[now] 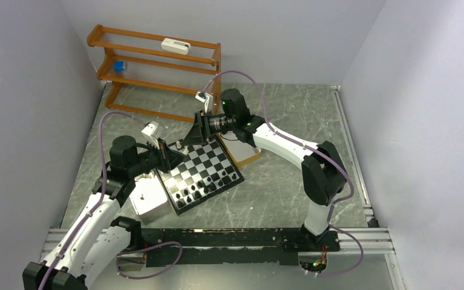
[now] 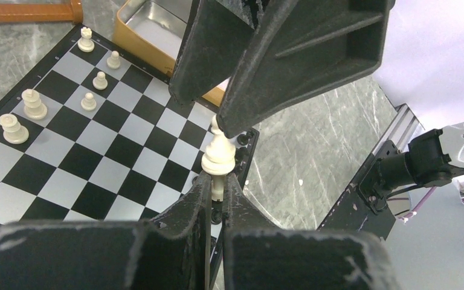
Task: Set up the chess pieces on the board
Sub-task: Pick up the chess piece from the storage box.
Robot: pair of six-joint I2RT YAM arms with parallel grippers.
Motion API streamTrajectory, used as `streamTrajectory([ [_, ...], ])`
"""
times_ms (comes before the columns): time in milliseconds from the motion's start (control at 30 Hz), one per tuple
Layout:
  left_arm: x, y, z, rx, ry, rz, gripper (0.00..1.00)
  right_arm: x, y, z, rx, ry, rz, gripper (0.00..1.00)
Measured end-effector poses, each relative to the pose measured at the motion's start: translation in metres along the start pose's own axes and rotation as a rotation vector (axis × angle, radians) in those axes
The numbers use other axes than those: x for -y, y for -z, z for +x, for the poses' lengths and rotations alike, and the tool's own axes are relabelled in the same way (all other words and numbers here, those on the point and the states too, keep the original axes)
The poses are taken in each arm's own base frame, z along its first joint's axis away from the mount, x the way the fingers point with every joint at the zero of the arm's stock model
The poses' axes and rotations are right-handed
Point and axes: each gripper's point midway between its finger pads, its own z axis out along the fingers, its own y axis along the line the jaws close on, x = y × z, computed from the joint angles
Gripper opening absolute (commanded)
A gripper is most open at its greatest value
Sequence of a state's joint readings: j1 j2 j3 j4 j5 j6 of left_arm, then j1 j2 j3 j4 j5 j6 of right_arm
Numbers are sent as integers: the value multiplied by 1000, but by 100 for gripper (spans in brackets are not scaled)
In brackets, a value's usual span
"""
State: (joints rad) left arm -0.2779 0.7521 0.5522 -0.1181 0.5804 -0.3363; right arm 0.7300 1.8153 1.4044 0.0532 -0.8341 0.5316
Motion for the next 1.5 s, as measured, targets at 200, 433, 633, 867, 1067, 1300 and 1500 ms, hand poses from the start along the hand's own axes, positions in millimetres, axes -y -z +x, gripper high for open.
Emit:
streamTrajectory([
  [200,0,0,0,2,-2,1,5,-2,0,1,-4,-7,-8,50],
  [433,0,0,-1,2,-3,1,5,-3,0,1,-5,-8,-9,37],
  [633,0,0,-1,3,-6,1,5,-1,0,6,-18,-16,-11,40],
  [867,0,0,-1,4,-7,2,5,0,0,8,-23,-13,-6,14],
  [1067,0,0,-1,3,-5,0,5,10,0,9,-9,-16,33,12],
  [1300,-18,-1,3,-7,25,-97,5,36,8,-1,77,37,189,11],
  [1500,-44,11,1,15,41,-278,5,62,20,-14,193,186,342,12],
])
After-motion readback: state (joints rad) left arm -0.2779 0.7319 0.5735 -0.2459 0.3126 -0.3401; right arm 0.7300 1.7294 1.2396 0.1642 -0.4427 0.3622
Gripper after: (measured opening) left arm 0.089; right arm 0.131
